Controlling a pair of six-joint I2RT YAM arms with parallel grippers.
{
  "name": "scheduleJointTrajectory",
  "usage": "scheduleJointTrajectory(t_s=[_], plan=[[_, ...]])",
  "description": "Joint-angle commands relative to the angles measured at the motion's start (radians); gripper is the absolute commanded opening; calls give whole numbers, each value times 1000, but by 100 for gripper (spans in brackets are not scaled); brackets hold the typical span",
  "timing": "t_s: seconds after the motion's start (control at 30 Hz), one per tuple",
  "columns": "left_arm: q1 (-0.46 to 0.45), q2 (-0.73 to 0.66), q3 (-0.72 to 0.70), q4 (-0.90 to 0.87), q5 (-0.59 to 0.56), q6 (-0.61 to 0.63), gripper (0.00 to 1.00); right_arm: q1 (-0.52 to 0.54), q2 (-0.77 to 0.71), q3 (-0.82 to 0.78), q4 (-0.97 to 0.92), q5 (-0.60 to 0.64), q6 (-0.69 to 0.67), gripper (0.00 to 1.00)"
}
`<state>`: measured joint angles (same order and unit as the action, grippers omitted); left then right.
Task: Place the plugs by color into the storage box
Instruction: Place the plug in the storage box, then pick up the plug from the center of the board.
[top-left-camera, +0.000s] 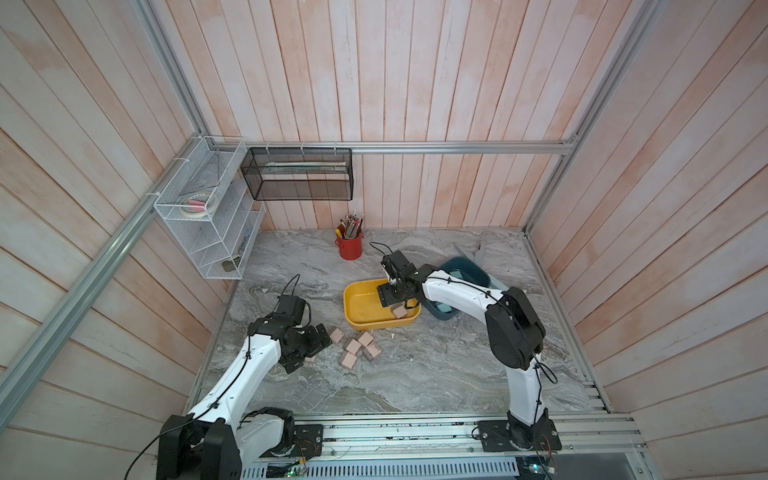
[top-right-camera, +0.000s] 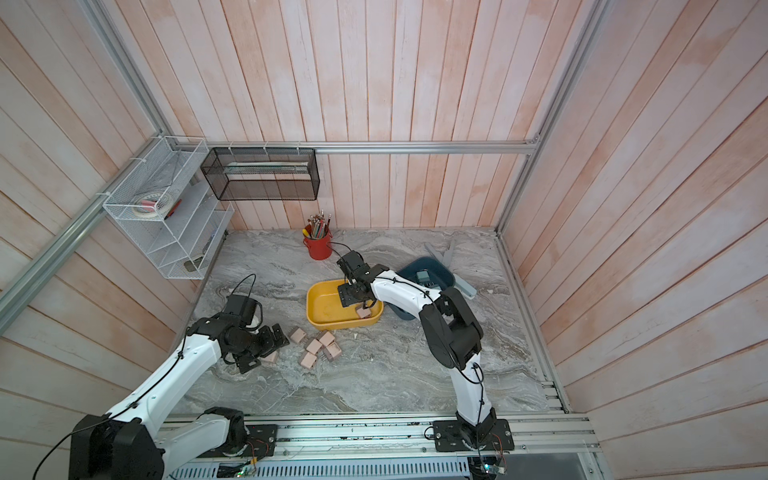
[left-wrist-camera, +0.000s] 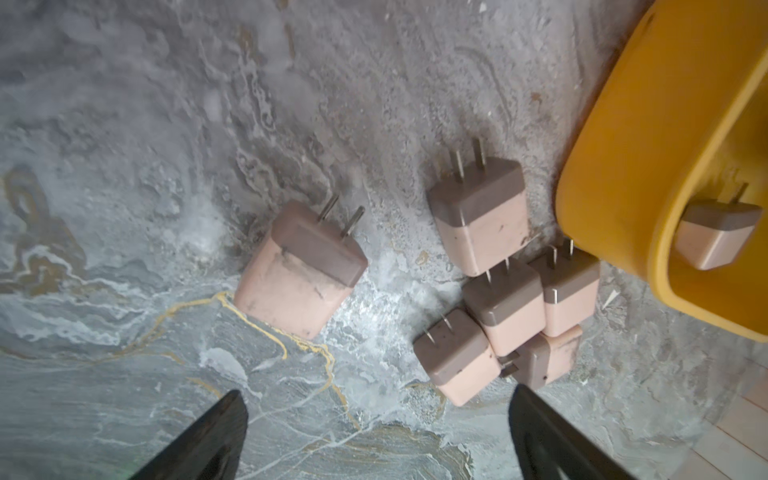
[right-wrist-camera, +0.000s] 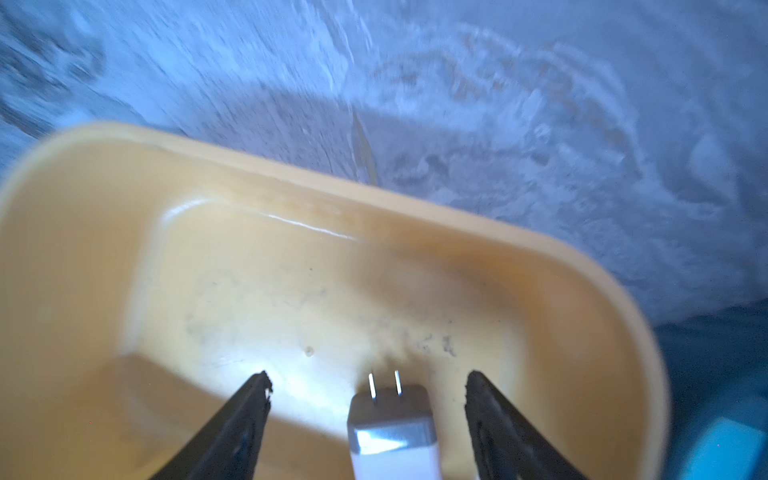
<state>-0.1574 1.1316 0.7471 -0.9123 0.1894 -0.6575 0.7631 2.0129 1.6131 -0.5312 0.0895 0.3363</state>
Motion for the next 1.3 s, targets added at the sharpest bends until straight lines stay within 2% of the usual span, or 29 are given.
scheduleJointTrajectory(t_s=[0.0, 0.03, 0.17, 0.33, 0.53, 0.77, 0.9, 1.1, 1.27], plan=[[2, 23, 54, -8, -100, 123, 100, -1, -117, 16, -80, 21, -6, 77], [2, 33, 57, 1, -110, 152, 100, -1, -148, -9, -83, 24, -12, 77], [3, 78, 41, 48, -87, 160, 98, -3, -271, -151, -66, 18, -29, 77], [-1, 120, 53, 46, -117, 152, 97, -18, -400, -327, -43, 8, -22, 78], [-2, 152, -6, 96, -141, 116, 97, -69, -490, -481, 47, -49, -6, 78], [-2, 236, -16, 188, -133, 91, 97, -97, -468, -485, 75, -99, -53, 78], [-13, 256, -28, 227, -77, 48, 96, -108, -434, -453, 64, -119, -73, 78], [-41, 200, -140, 345, 81, -160, 95, -115, -403, -419, 72, -124, -59, 78], [-42, 141, -175, 389, 78, -271, 95, -116, -368, -413, 118, -183, -54, 78]])
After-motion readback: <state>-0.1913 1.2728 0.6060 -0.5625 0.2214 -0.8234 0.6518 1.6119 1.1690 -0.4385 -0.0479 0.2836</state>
